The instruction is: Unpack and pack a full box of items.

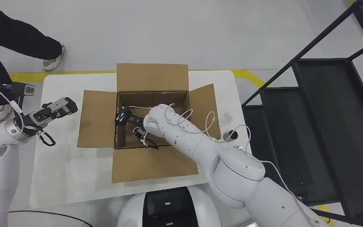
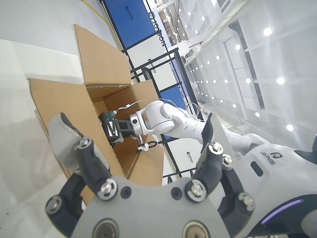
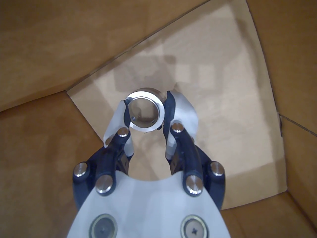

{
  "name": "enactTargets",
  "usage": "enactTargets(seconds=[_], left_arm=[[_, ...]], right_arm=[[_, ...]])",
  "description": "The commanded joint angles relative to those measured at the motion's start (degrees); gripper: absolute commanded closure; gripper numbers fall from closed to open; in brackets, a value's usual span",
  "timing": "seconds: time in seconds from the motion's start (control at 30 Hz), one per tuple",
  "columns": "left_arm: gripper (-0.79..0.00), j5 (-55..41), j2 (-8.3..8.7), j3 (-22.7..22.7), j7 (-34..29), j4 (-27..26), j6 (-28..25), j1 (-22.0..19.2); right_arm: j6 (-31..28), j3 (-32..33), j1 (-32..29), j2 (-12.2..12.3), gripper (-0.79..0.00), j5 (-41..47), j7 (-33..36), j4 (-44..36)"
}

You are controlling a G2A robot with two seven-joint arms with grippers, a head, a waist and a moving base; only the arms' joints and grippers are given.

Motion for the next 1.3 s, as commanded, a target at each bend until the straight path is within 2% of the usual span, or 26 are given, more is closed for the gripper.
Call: enactTargets(seconds=[0.0, 0.4, 0.7, 0.73, 0.77, 0.8, 1.07, 1.1, 1.17, 1.23, 1.27], left_arm=[[-0.785, 0.00, 0.00, 0.00, 0.00, 0.00, 0.00, 0.00], [-0.785, 0.00, 0.00, 0.00, 0.00, 0.00, 0.00, 0.00], [-0.785, 0.00, 0.00, 0.00, 0.00, 0.00, 0.00, 0.00], [-0.785, 0.00, 0.00, 0.00, 0.00, 0.00, 0.00, 0.00], [-0.785, 0.00, 0.00, 0.00, 0.00, 0.00, 0.00, 0.00], [-0.785, 0.00, 0.00, 0.00, 0.00, 0.00, 0.00, 0.00], [-0.785, 0.00, 0.00, 0.00, 0.00, 0.00, 0.00, 0.00], [-0.785, 0.00, 0.00, 0.00, 0.00, 0.00, 0.00, 0.00], [-0.785, 0.00, 0.00, 0.00, 0.00, 0.00, 0.00, 0.00], [-0.785, 0.00, 0.00, 0.00, 0.00, 0.00, 0.00, 0.00], [-0.785, 0.00, 0.00, 0.00, 0.00, 0.00, 0.00, 0.00]], right_arm=[[0.12, 0.07, 0.09, -0.17, 0.000, -0.16, -0.21, 0.38], [0.29, 0.97, 2.93, -0.46, 0.000, -2.15, 2.31, -0.83], [-0.49, 2.57, 3.88, 0.54, 0.000, -2.92, 6.20, -4.61], [-0.47, 2.87, 3.85, 0.75, -0.157, -2.90, 6.61, -5.11], [-0.48, 3.30, 3.83, 0.98, -0.496, -2.69, 6.76, -5.70], [-0.39, 3.68, 3.79, 1.24, -0.785, -2.69, 6.90, -6.23], [0.36, 7.93, 2.12, 4.05, -0.770, -2.00, 5.78, -10.34], [0.26, 8.68, 1.60, 4.43, -0.619, -1.40, 5.42, -10.76], [0.12, 9.64, 0.69, 5.09, -0.388, -1.09, 5.78, -11.46], [-0.03, 10.26, -0.32, 5.63, -0.299, -1.10, 6.12, -12.32], [0.08, 10.52, -0.80, 5.87, -0.283, -1.22, 6.25, -12.69]])
